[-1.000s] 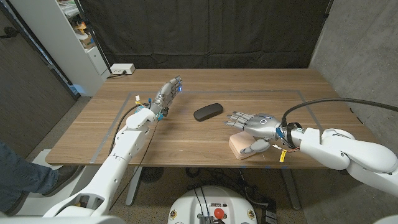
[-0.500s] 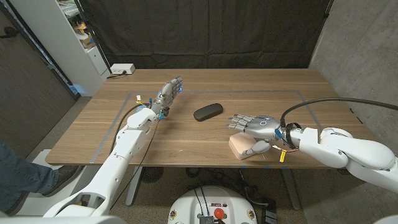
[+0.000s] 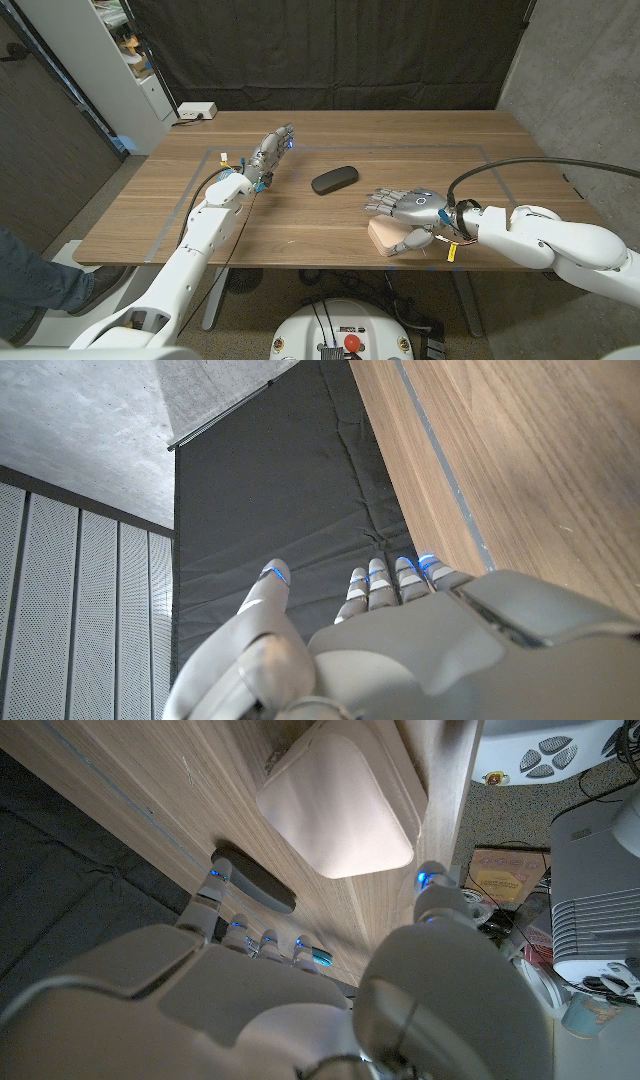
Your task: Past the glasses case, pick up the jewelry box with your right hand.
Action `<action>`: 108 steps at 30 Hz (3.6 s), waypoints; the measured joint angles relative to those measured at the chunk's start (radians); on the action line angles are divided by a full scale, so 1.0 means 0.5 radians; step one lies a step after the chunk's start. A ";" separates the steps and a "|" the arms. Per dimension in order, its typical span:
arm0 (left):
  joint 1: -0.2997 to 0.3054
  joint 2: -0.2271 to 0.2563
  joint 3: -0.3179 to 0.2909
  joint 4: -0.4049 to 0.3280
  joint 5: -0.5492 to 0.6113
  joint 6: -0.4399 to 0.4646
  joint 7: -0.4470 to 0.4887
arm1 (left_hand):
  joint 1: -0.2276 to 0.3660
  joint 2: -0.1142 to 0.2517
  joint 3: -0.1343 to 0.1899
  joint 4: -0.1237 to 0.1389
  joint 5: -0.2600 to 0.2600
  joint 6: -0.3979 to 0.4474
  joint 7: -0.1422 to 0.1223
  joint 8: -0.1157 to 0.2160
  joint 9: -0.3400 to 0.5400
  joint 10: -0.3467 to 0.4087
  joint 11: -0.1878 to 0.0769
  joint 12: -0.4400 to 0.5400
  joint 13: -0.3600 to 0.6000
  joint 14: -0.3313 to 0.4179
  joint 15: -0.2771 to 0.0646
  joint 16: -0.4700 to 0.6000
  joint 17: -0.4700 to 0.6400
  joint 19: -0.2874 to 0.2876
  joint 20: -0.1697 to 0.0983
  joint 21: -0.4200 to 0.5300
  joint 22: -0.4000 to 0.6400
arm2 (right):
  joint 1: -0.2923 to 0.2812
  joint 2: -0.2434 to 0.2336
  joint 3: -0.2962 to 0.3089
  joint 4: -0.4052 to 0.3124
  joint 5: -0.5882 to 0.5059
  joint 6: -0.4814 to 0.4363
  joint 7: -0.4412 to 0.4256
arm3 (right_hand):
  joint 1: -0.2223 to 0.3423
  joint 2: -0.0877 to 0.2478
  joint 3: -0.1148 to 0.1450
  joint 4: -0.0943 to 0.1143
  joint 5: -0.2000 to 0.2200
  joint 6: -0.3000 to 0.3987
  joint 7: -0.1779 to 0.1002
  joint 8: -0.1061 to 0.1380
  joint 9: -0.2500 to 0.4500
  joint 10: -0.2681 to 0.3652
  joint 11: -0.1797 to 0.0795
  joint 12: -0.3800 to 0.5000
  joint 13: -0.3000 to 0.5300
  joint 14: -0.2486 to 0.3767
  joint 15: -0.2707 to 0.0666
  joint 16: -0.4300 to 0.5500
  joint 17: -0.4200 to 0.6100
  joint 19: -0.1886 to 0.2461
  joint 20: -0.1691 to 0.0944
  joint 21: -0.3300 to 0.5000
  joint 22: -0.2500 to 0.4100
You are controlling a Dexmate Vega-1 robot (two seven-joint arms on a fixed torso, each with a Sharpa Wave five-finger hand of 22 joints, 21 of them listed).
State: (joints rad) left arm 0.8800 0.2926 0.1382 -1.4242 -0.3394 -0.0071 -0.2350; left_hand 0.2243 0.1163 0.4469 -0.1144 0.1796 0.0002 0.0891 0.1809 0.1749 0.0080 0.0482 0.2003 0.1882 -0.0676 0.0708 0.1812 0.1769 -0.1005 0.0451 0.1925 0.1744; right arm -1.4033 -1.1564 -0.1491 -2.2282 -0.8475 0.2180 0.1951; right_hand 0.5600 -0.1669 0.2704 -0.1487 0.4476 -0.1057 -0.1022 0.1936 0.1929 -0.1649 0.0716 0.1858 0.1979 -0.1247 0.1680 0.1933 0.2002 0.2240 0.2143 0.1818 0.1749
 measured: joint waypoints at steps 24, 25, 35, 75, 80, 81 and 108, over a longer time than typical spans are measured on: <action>-0.009 0.000 0.001 0.013 0.008 0.026 -0.002 | 0.011 0.011 0.008 -0.008 0.000 0.000 0.000 0.000 0.000 0.000 0.000 0.000 0.000 0.000 0.000 0.000 0.000 0.000 0.000 0.000 0.000 | 0.174 -0.079 -0.214 0.049 -0.016 -0.022 0.013 | 0.021 0.021 -0.008 0.008 0.008 0.013 -0.009 0.016 0.000 0.000 0.000 0.015 0.000 0.018 -0.018 0.014 0.000 0.007 0.007 0.016 0.000; -0.012 0.000 0.001 0.016 0.008 0.026 -0.002 | 0.011 0.011 0.008 -0.008 0.000 0.000 0.000 0.000 0.000 0.000 0.000 0.000 0.000 0.000 0.000 0.000 0.000 0.000 0.000 0.000 0.000 | 0.174 -0.079 -0.214 0.049 -0.017 -0.022 0.014 | 0.021 0.021 -0.008 0.008 0.008 0.013 -0.009 0.016 0.000 0.000 0.000 0.015 0.000 0.018 -0.018 0.014 0.000 0.008 0.007 0.016 0.000; -0.036 -0.005 0.013 0.038 0.020 0.048 -0.002 | 0.011 0.011 0.008 -0.008 0.000 0.000 0.000 0.000 0.000 0.000 0.000 0.000 0.000 0.002 0.002 0.000 0.000 0.000 0.000 0.000 0.000 | 0.263 -0.085 -0.308 0.091 -0.026 -0.020 0.026 | 0.032 0.011 -0.016 0.000 0.015 0.012 -0.010 0.016 0.000 0.016 0.000 0.015 0.000 0.023 -0.023 0.014 0.000 0.015 0.000 0.016 -0.001; -0.087 -0.040 0.026 0.129 0.043 0.053 -0.018 | 0.018 0.019 0.027 -0.011 0.000 -0.007 -0.007 0.000 0.000 0.000 0.000 0.000 0.000 -0.004 0.018 0.000 0.000 -0.004 0.025 0.000 0.000 | 0.432 -0.057 -0.481 0.212 -0.030 0.045 0.035 | 0.131 0.066 -0.055 0.011 0.062 0.246 -0.049 0.072 0.000 0.194 -0.033 0.078 -0.001 0.163 -0.135 0.070 0.000 0.132 0.001 0.031 -0.001; -0.088 -0.040 0.028 0.129 0.046 0.055 -0.018 | 0.018 0.019 0.027 -0.011 0.000 -0.007 -0.007 0.000 0.000 0.000 0.000 0.000 0.000 -0.004 0.018 0.000 0.005 -0.004 0.025 0.000 0.000 | 0.448 -0.056 -0.490 0.250 -0.030 0.085 -0.019 | 0.169 0.068 -0.059 0.007 0.077 0.337 -0.072 0.091 0.000 0.279 -0.054 0.101 0.009 0.239 -0.183 0.100 0.005 0.216 -0.006 0.047 -0.001; -0.088 -0.041 0.029 0.129 0.046 0.059 -0.018 | 0.018 0.019 0.027 -0.011 0.000 -0.007 -0.007 0.000 0.000 0.000 0.000 0.000 0.000 -0.004 0.018 0.000 0.005 -0.004 0.025 0.000 0.000 | 0.453 -0.056 -0.493 0.261 -0.030 0.100 -0.040 | 0.183 0.070 -0.064 0.002 0.087 0.349 -0.076 0.095 0.003 0.298 -0.058 0.110 0.009 0.259 -0.193 0.107 0.005 0.239 -0.001 0.057 -0.001; -0.093 -0.046 0.047 0.109 0.052 0.084 -0.023 | 0.018 0.019 0.027 -0.011 0.000 -0.007 -0.007 0.000 0.000 0.000 0.000 0.000 0.010 -0.004 0.018 0.000 0.005 0.007 0.036 0.000 0.000 | 0.514 -0.025 -0.523 0.439 -0.040 0.361 -0.360 | 0.388 0.140 -0.093 0.018 0.133 0.889 -0.078 0.214 0.046 0.875 -0.236 0.271 0.091 0.770 -0.382 0.286 0.077 0.858 -0.088 0.120 -0.006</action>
State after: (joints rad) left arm 0.8333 0.2694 0.1618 -1.3697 -0.3133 0.0351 -0.2466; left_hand 0.2335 0.1255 0.4605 -0.1199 0.1796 -0.0034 0.0855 0.1809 0.1749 0.0080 0.0482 0.2003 0.1935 -0.0697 0.0798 0.1812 0.1792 -0.0970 0.0630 0.1925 0.1743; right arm -1.1462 -1.1689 -0.4104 -2.0089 -0.8673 0.3987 0.0152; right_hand 0.7539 -0.0970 0.2238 -0.1397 0.5142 0.3389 -0.1410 0.3008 0.2157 0.2725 -0.0464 0.3215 0.2437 0.2605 -0.0231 0.3364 0.2385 0.6530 0.1703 0.2417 0.1721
